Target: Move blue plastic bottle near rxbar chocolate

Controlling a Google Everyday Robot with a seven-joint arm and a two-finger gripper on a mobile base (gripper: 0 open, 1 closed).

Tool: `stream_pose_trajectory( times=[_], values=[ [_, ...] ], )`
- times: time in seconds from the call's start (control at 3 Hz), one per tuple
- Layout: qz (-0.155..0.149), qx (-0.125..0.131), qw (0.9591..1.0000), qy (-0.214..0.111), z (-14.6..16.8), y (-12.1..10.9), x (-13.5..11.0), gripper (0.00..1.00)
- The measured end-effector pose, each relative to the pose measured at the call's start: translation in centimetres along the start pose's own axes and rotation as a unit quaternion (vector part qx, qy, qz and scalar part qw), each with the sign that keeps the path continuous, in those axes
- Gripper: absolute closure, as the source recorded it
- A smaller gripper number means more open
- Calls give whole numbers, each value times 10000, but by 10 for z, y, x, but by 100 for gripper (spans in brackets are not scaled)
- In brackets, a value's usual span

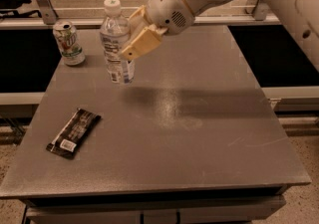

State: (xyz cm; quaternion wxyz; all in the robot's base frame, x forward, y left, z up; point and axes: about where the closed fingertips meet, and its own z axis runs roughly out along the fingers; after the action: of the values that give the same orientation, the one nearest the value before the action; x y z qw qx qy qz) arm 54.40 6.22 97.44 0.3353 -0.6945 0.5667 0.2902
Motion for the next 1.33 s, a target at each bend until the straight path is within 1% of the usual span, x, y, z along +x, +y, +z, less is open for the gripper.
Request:
stream_pose_trajectory(
  times=[0.33,0.67,1.33],
  values=[
    [161,-50,9998,-50,2,2,8,100],
    [422,-117,9990,-114,7,4,23,100],
    [733,-167,9970,-156,9,16,40,100]
  ],
)
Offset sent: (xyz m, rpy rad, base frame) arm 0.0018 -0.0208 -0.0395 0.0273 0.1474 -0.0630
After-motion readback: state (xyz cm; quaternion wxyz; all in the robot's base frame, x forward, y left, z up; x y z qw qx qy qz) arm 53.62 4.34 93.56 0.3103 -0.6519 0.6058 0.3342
